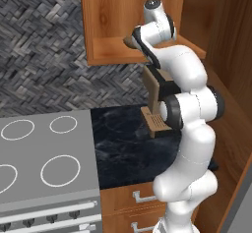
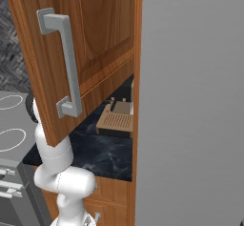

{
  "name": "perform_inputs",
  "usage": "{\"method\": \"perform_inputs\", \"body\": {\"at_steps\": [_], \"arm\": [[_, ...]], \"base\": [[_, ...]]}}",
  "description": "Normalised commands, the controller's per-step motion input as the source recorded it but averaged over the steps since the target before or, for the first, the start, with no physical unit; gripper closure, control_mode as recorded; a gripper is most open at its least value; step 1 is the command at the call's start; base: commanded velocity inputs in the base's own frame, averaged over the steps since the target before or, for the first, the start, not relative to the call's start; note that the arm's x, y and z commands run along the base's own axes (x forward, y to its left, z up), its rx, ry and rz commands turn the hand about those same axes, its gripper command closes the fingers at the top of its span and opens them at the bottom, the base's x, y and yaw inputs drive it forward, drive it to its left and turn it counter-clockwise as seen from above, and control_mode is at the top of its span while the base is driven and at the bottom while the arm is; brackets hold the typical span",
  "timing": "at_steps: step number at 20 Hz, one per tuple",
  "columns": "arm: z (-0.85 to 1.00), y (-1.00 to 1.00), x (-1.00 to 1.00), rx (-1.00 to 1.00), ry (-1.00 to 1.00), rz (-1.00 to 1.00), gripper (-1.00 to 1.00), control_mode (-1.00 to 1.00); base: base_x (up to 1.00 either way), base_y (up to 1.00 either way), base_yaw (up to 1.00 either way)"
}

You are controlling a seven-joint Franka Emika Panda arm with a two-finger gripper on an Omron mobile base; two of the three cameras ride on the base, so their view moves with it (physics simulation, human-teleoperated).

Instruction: Open the cabinet and move the ladle to the pot. Then close the cabinet.

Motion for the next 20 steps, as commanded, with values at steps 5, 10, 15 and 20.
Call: {"method": "perform_inputs", "body": {"at_steps": [5,10,15,20], "arm": [[-0.03,0.00,-0.16,0.00,0.02,0.00,1.00,-1.00],[-0.12,0.00,-0.41,-0.01,-0.19,0.00,1.00,-1.00],[-0.30,0.00,-0.51,0.00,-0.16,0.00,1.00,-1.00],[-0.20,0.00,-0.73,0.00,-0.08,0.00,1.00,-1.00]], "base": [[0.00,0.00,0.00],[0.00,0.00,0.00],[0.00,0.00,0.00],[0.00,0.00,0.00]]}}
